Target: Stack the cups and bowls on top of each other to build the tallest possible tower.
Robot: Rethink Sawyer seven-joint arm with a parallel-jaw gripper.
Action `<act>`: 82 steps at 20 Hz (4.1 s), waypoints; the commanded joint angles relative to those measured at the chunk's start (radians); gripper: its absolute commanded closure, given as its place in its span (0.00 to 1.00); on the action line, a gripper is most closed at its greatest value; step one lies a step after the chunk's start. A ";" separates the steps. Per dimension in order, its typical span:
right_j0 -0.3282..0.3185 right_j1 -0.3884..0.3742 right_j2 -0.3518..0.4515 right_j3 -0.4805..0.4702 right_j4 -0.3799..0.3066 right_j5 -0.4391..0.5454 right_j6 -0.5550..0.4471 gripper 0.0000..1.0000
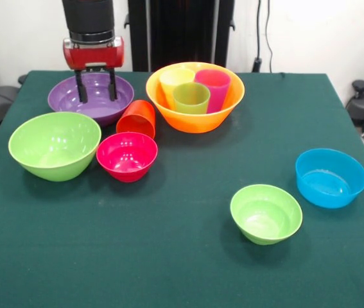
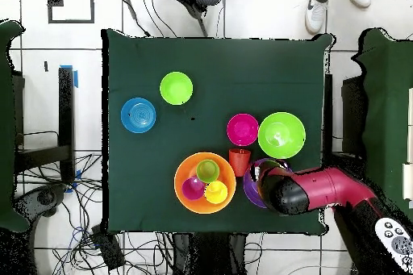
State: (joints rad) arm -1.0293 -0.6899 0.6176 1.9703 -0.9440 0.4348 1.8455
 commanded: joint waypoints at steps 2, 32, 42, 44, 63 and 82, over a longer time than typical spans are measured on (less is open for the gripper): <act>-0.007 0.007 0.091 -0.060 -0.134 0.012 -0.326 0.00; 0.010 0.171 0.089 -0.170 -0.257 0.033 -0.321 0.00; 0.025 0.172 0.071 -0.172 -0.286 0.022 -0.287 0.00; 0.026 0.168 0.069 -0.171 -0.290 0.021 -0.286 0.00; 0.097 0.189 0.021 -0.197 -0.276 0.106 -0.271 1.00; 0.185 -0.176 -0.108 0.098 -0.386 -0.065 0.003 1.00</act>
State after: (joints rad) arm -0.9195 -0.7507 0.6008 1.9314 -1.1855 0.4477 1.8455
